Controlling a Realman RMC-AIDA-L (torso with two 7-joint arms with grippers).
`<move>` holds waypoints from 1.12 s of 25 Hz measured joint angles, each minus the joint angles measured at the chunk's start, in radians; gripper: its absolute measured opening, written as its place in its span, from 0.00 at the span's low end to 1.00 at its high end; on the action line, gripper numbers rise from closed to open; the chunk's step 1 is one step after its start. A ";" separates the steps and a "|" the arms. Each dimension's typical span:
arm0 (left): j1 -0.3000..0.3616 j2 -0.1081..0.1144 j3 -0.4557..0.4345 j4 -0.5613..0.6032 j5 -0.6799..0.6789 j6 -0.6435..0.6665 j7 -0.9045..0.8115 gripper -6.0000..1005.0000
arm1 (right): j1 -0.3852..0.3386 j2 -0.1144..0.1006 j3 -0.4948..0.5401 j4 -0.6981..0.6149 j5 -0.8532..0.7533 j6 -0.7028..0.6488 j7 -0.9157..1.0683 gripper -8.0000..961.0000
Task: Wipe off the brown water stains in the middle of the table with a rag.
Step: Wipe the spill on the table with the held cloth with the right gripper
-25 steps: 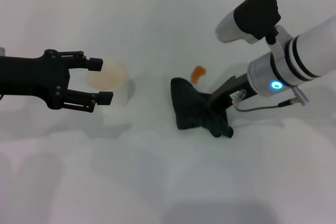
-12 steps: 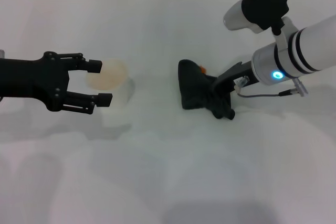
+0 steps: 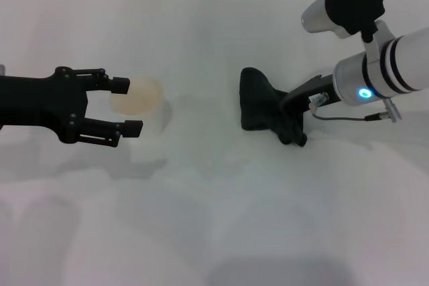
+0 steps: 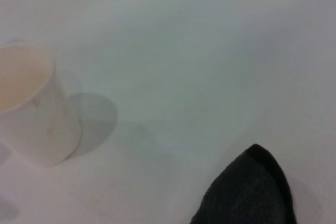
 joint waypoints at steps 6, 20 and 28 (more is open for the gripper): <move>0.001 0.000 0.000 0.000 -0.004 0.000 0.000 0.88 | -0.039 -0.002 0.030 -0.021 0.000 -0.008 -0.006 0.08; 0.004 0.002 0.000 0.000 -0.015 0.000 0.000 0.88 | -0.193 -0.008 0.094 -0.203 -0.016 -0.064 -0.007 0.08; 0.014 0.001 0.000 0.000 -0.021 -0.002 0.000 0.88 | -0.226 -0.008 0.108 -0.230 -0.026 -0.083 -0.007 0.08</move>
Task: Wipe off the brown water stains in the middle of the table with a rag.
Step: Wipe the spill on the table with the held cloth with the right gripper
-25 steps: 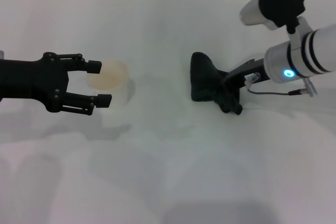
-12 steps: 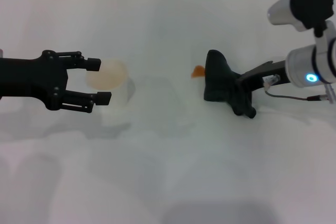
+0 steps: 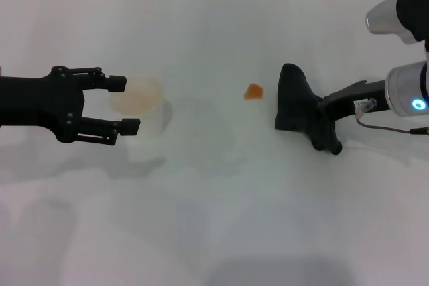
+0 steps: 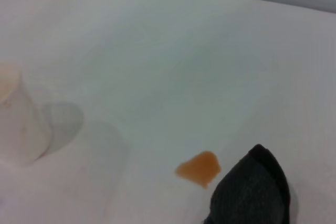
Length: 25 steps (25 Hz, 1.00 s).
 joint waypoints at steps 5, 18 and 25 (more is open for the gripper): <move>0.000 0.000 0.000 0.000 -0.001 0.000 0.000 0.88 | 0.012 0.004 -0.028 -0.001 0.002 -0.009 0.000 0.08; -0.010 -0.001 0.000 0.000 -0.009 0.000 0.000 0.88 | 0.078 0.015 -0.174 -0.043 0.071 -0.063 0.015 0.08; -0.012 -0.001 0.000 0.000 -0.025 0.000 0.000 0.88 | 0.108 0.017 -0.241 -0.030 0.084 -0.071 0.037 0.08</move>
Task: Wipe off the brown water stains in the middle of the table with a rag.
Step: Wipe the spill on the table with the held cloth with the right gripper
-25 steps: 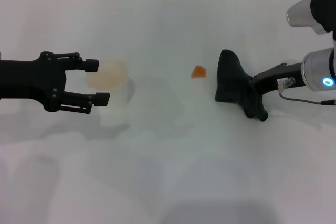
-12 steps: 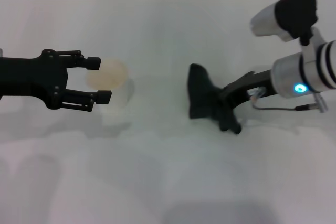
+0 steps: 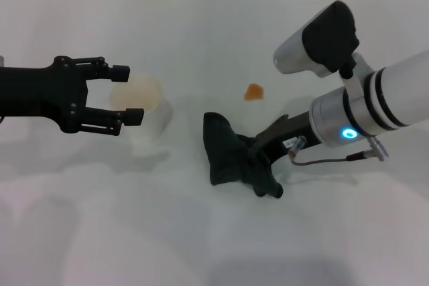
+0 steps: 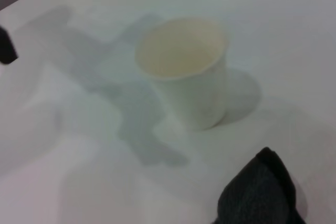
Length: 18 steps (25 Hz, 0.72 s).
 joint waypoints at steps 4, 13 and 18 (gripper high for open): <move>0.000 0.000 0.000 0.000 -0.004 0.000 0.000 0.88 | 0.010 0.001 -0.011 0.017 0.002 0.017 0.002 0.08; 0.000 -0.001 0.000 0.000 -0.005 0.000 -0.002 0.88 | 0.056 0.004 -0.038 0.116 0.003 0.113 0.003 0.08; 0.001 -0.001 0.000 0.000 -0.005 0.000 -0.004 0.88 | 0.065 0.004 -0.030 0.133 0.002 0.149 0.003 0.08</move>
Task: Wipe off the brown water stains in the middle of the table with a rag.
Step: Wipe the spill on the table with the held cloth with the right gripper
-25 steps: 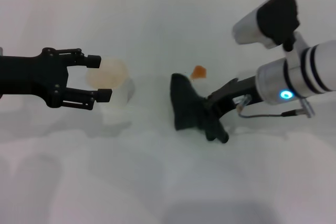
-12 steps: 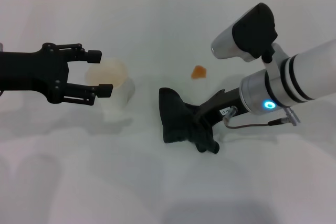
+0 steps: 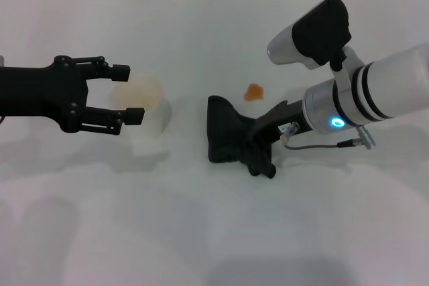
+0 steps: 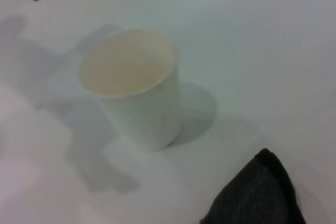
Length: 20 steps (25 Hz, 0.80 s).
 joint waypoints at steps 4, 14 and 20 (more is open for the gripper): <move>-0.001 0.000 0.000 0.000 0.000 0.000 -0.001 0.88 | 0.010 -0.002 0.004 0.021 0.000 0.020 0.000 0.08; -0.001 -0.008 0.000 0.000 0.000 0.000 -0.003 0.88 | 0.046 -0.002 0.006 0.098 -0.001 0.080 0.000 0.08; 0.000 -0.011 0.000 0.000 0.000 0.000 -0.004 0.88 | 0.048 -0.004 0.017 0.106 -0.007 0.091 0.000 0.08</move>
